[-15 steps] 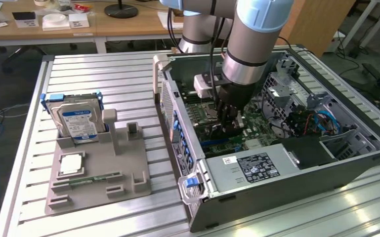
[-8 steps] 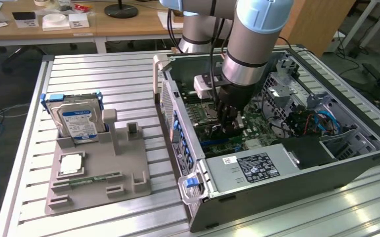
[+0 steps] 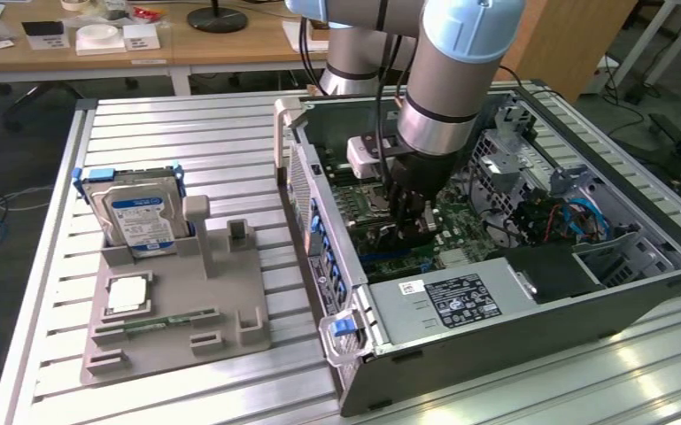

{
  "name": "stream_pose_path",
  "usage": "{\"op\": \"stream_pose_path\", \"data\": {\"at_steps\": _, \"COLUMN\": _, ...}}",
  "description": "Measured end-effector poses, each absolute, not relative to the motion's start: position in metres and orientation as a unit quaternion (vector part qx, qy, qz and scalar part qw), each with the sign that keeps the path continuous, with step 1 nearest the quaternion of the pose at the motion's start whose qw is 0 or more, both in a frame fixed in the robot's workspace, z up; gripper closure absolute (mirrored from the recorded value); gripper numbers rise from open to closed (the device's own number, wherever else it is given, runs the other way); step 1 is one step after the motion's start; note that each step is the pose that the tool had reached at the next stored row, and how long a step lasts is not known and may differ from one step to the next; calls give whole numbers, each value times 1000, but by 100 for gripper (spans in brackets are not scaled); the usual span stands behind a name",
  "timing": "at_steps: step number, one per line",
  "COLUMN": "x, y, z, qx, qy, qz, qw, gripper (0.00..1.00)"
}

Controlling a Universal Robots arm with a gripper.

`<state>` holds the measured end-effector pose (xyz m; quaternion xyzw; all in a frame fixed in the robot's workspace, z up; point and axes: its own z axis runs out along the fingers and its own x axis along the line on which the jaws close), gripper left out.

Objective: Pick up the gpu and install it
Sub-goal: 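Insert the gpu into the slot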

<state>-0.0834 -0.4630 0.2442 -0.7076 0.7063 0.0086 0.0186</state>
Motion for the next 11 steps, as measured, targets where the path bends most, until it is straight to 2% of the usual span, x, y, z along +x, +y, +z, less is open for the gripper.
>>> {"op": "stream_pose_path", "data": {"at_steps": 11, "x": -84, "y": -463, "z": 243, "qx": -708, "qy": 706, "qz": 9, "qw": 19, "gripper": 73}}
